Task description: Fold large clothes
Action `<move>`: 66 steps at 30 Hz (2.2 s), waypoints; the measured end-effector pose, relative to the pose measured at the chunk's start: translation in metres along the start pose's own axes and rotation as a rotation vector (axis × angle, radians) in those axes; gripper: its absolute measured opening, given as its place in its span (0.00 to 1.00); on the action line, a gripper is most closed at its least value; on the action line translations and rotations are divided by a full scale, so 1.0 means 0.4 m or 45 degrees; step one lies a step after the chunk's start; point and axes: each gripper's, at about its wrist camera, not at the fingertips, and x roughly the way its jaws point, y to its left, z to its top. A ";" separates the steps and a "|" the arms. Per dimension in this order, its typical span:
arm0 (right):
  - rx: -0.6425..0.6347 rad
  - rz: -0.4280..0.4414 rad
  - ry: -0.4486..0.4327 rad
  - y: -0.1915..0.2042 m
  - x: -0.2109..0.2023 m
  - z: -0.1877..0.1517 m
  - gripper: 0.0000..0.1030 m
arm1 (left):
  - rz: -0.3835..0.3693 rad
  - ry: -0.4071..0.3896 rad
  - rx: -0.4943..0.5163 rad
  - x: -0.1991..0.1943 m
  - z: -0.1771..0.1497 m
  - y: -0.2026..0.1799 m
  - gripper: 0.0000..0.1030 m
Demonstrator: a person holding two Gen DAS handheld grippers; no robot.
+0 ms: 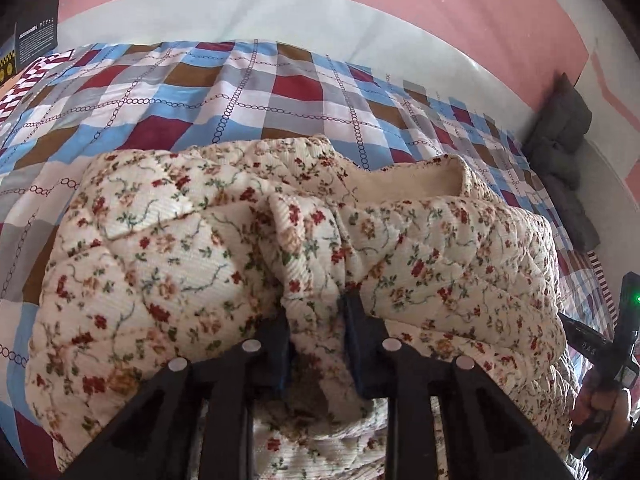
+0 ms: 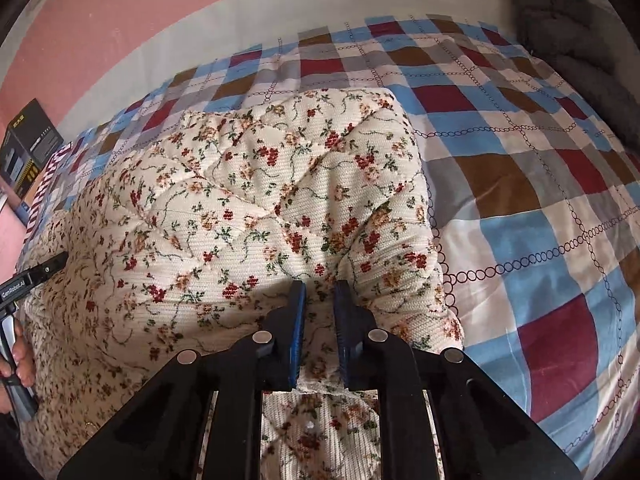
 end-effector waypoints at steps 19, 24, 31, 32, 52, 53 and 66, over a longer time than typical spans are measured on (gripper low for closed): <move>0.112 0.171 -0.060 -0.040 -0.091 0.009 0.15 | 0.018 -0.140 0.164 -0.190 0.011 -0.146 0.30; -0.068 0.077 -0.039 0.042 -0.052 -0.034 0.17 | 0.037 -0.020 0.057 -0.054 -0.030 -0.067 0.16; -0.010 0.200 -0.175 0.026 -0.137 0.038 0.17 | 0.061 -0.071 0.025 -0.120 0.027 -0.084 0.10; -0.020 0.233 -0.174 0.039 -0.131 0.055 0.17 | 0.053 -0.098 0.035 -0.130 0.038 -0.102 0.10; -0.167 0.261 -0.071 0.092 -0.033 0.077 0.34 | 0.145 -0.034 0.111 0.057 0.047 -0.053 0.05; -0.188 0.231 -0.078 0.104 -0.025 0.064 0.36 | 0.163 -0.037 0.121 0.058 0.045 -0.058 0.05; -0.301 0.274 -0.100 0.220 -0.096 0.026 0.39 | 0.162 -0.057 0.114 -0.106 -0.011 -0.082 0.05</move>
